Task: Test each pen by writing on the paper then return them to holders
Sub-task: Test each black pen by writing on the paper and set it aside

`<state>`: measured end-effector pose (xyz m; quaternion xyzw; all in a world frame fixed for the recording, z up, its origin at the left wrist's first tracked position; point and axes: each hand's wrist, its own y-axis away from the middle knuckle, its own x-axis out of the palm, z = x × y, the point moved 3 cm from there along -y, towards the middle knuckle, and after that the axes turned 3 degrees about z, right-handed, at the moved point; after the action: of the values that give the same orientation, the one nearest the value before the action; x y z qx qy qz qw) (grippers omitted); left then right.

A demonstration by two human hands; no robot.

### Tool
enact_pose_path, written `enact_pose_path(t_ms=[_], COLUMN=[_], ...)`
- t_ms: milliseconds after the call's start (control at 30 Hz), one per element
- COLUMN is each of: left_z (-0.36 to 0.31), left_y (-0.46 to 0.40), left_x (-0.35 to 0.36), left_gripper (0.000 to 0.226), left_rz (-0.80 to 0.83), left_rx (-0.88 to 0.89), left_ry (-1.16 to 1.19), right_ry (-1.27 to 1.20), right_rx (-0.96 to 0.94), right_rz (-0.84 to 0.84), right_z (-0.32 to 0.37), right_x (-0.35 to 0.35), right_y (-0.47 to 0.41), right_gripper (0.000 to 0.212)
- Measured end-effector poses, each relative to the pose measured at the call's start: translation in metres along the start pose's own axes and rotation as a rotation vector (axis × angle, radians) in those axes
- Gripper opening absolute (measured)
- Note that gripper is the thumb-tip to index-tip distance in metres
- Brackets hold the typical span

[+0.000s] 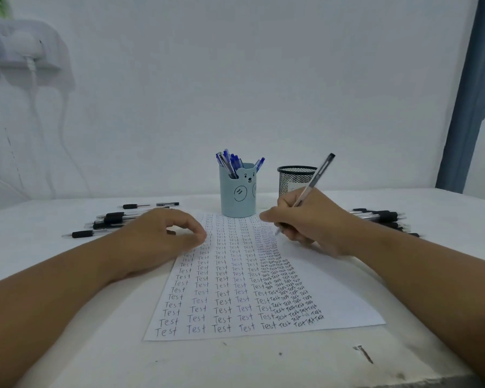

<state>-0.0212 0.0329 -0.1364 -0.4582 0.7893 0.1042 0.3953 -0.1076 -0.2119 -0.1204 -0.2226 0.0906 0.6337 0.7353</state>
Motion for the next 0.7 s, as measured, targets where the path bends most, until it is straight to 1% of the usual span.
enact_pose_path(t_ms=[133, 200, 300, 433, 567, 700], left_z=[0.002, 0.004, 0.006, 0.007, 0.008, 0.007], left_y=[0.001, -0.001, -0.001, -0.002, -0.003, -0.003], left_x=[-0.001, -0.002, -0.002, -0.003, -0.003, -0.002], left_gripper=[0.01, 0.01, 0.012, 0.014, 0.013, 0.012], left_rz=[0.046, 0.05, 0.067, 0.075, 0.075, 0.075], left_rx=[-0.017, -0.025, -0.032, -0.033, -0.037, -0.028], left_ry=[-0.077, -0.092, -0.082, -0.055, -0.046, -0.03], right_ry=[0.016, 0.027, 0.113, 0.218, 0.232, 0.257], right_rx=[0.046, 0.044, 0.006, -0.061, -0.086, -0.095], right_rz=[0.024, 0.054, 0.087, 0.086, 0.084, 0.079], right_z=[-0.007, -0.008, -0.009, -0.01, -0.014, -0.014], right_x=[0.003, 0.002, 0.003, 0.006, 0.006, 0.007], right_y=[0.0, 0.0, 0.001, -0.002, -0.005, -0.005], right_gripper=[0.05, 0.048, 0.048, 0.041, 0.033, 0.038])
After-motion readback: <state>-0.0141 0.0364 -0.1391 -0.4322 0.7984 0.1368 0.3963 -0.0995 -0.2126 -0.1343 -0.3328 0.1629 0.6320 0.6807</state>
